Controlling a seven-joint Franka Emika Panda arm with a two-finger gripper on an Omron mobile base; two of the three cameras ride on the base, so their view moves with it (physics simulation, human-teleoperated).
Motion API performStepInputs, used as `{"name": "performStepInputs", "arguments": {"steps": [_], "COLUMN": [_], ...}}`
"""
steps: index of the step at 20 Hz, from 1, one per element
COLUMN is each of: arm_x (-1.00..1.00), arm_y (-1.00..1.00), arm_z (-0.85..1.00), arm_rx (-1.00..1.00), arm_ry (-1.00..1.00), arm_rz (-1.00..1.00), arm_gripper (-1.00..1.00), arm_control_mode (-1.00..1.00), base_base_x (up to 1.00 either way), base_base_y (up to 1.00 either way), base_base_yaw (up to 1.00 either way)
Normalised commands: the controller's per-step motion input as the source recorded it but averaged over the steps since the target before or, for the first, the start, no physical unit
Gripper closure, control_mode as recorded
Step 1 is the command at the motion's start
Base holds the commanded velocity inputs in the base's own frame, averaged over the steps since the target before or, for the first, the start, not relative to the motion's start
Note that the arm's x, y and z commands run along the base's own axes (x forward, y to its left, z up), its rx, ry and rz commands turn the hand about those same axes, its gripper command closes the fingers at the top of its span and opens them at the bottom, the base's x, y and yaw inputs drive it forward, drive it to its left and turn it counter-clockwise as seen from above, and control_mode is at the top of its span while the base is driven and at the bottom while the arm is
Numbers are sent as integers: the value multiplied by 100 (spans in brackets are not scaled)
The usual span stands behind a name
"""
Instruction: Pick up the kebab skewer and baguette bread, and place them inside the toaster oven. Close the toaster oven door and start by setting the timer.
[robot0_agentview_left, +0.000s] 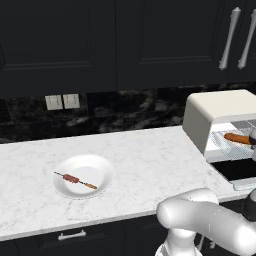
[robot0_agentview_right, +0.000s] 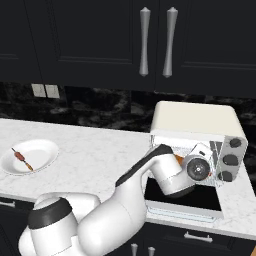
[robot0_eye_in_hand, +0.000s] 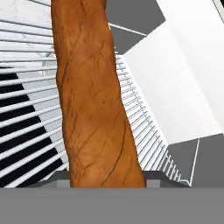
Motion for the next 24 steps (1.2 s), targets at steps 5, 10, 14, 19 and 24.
{"name": "performStepInputs", "arguments": {"steps": [5,10,14,19,24], "arm_x": [14,-5,0,12,20], "arm_y": [-15,-7,13,20,6], "arm_z": [7,21,4,-1,0], "arm_rx": [0,-3,-10,-10,-5], "arm_ry": [-1,3,0,0,0], "arm_rz": [9,0,1,9,13], "arm_gripper": [100,100,100,100,100], "arm_control_mode": [-100,-100,-100,-100,-100], "base_base_x": [0,0,0,0,0], "base_base_y": [0,0,0,0,0], "base_base_yaw": [0,0,0,0,0]}}
